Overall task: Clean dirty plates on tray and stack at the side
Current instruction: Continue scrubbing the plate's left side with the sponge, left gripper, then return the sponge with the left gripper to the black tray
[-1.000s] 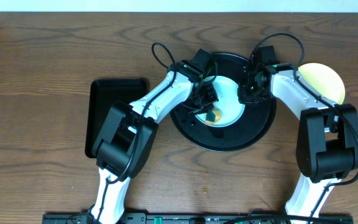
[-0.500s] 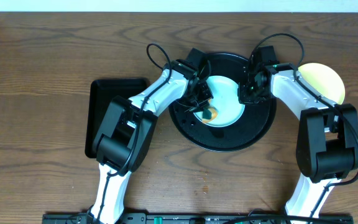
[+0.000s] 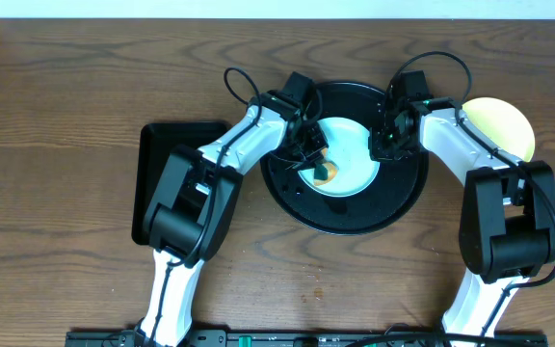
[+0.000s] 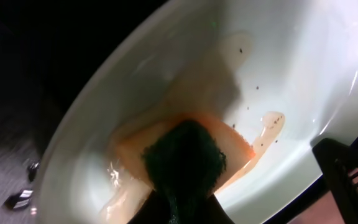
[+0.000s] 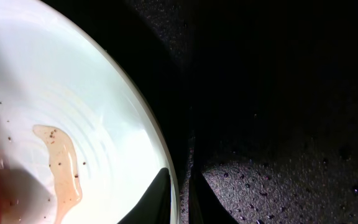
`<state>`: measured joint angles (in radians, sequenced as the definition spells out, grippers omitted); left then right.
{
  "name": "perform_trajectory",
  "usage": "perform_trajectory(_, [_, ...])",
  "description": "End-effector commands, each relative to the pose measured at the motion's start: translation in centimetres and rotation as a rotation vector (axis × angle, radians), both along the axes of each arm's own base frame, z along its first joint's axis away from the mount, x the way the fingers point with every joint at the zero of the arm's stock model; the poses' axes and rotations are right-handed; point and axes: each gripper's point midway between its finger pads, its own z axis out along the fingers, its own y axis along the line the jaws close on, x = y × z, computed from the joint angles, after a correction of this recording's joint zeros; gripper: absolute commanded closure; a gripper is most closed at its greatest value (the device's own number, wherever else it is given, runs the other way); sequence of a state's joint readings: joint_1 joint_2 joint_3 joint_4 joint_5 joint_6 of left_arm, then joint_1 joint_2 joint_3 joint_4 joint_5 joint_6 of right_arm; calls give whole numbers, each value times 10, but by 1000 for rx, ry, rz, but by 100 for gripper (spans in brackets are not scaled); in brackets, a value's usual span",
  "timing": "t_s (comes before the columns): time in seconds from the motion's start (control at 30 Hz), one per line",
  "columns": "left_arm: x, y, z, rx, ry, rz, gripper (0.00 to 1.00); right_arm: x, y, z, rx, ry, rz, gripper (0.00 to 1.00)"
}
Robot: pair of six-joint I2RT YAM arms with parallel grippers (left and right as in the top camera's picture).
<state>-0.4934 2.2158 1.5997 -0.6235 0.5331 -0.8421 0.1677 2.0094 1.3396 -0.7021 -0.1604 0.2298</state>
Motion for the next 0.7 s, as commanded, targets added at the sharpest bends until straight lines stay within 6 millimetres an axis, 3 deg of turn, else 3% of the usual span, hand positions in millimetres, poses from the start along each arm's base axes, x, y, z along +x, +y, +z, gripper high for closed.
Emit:
perform_trajectory(0.0, [0, 4, -26, -44, 79, 23, 93, -3, 0, -2, -7, 7, 2, 90])
perform_trajectory(0.23, [34, 4, -2, -221, 28, 50, 93, -2, 0, -2, -6, 4, 2, 90])
perform_trajectory(0.37, [39, -2, 13, -309, 22, 34, 93, -2, 0, -2, -6, 5, 2, 89])
perform_trajectory(0.5, [44, -4, 42, -362, -13, 21, 93, -2, 0, -2, -6, 5, 2, 85])
perform_trajectory(0.67, [46, -5, 103, -404, -131, -5, 93, -2, 0, -2, -6, 5, 2, 83])
